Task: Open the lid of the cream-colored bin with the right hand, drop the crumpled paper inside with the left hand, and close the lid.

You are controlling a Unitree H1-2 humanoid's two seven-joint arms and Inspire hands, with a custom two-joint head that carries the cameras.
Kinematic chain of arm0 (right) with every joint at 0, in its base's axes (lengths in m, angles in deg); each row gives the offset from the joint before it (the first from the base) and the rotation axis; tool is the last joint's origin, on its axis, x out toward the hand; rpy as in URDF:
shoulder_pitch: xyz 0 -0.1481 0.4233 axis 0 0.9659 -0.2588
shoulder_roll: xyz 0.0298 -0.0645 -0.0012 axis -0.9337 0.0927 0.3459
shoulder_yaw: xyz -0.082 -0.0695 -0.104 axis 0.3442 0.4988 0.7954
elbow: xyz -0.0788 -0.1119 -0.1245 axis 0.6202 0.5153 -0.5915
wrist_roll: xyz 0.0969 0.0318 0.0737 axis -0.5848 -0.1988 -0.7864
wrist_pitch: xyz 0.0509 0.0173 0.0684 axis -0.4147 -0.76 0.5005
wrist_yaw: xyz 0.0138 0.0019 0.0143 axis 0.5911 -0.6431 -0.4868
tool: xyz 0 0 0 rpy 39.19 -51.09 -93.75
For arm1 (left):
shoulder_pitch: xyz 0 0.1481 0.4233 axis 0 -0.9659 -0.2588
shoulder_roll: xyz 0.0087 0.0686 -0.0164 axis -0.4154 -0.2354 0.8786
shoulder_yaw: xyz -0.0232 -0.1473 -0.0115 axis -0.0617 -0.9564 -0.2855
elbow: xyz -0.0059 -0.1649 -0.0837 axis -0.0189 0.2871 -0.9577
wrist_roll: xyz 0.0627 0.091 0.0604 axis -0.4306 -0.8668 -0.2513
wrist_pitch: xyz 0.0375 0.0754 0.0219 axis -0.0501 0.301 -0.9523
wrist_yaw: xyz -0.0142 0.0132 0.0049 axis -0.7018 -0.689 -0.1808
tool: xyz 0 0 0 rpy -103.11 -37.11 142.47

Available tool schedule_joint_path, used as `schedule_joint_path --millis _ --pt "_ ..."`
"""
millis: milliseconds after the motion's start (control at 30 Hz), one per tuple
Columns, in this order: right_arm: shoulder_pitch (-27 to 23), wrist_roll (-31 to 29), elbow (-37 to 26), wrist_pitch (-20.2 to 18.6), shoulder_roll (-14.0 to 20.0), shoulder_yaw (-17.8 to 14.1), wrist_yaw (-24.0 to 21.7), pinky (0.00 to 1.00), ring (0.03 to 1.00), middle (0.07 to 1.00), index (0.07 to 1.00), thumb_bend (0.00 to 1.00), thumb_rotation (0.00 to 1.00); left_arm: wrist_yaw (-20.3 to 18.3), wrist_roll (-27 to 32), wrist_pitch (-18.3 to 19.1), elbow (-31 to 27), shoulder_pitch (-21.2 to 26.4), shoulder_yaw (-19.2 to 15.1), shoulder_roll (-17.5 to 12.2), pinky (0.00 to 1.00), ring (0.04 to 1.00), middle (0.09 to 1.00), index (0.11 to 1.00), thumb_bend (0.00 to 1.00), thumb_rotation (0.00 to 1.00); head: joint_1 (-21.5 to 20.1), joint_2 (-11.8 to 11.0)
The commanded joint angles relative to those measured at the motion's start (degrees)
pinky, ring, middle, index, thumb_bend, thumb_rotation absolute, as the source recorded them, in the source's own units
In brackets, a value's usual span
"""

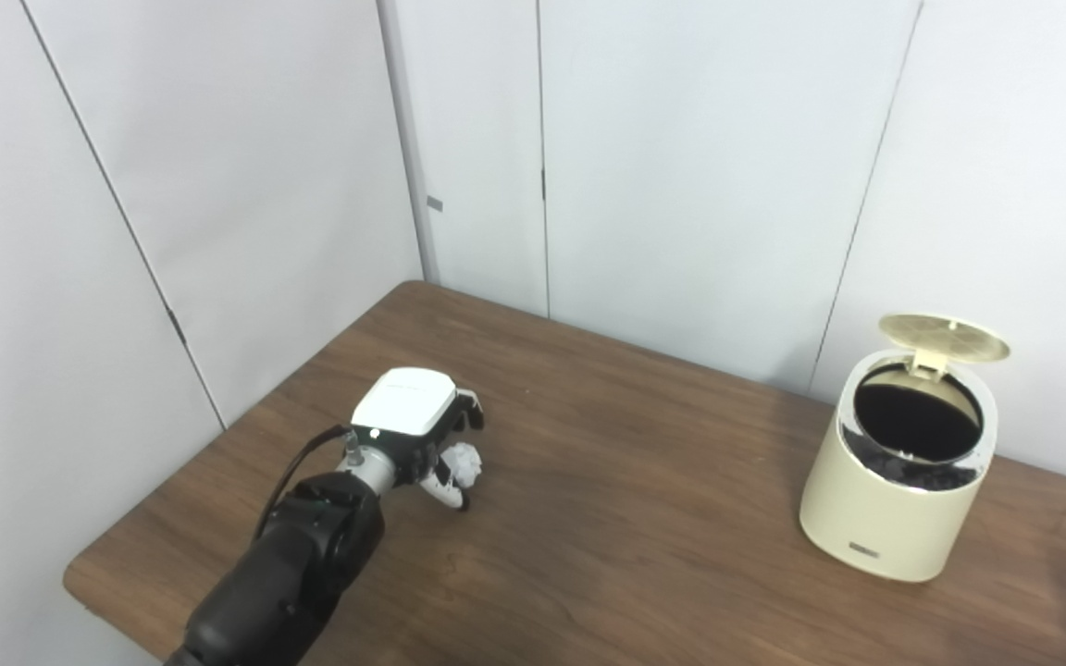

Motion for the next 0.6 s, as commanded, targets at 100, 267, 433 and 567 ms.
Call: schedule_joint_path --millis 100,267,433,567 --pt "-1.5 -0.3 -2.5 1.0 1.1 -0.9 0.5 0.87 0.999 1.0 1.0 0.82 0.63 1.2 1.0 -0.7 1.9 0.8 0.6 -2.1 0.4 0.503 0.583 0.612 0.77 0.0 0.2 0.1" --pt "-1.5 -0.2 -2.7 0.8 1.2 -0.9 0.4 0.77 0.99 1.0 1.0 0.81 0.62 0.2 1.4 -0.6 2.4 0.7 1.8 -2.9 0.39 0.418 0.5 0.517 0.51 0.0 0.2 0.3" --pt "-1.5 -0.9 -2.8 0.8 1.2 -1.1 0.1 0.69 0.97 1.0 0.996 0.81 0.6 -0.4 1.7 0.3 4.6 1.1 3.0 -3.4 0.39 0.411 0.489 0.514 0.5 0.0 0.1 0.7" --pt "-1.6 -0.5 -2.8 0.9 1.6 -1.2 0.2 0.7 0.967 1.0 0.998 0.82 0.63 0.3 1.5 0.3 5.9 1.1 4.2 -3.5 0.37 0.394 0.486 0.52 0.5 0.0 0.1 0.9"
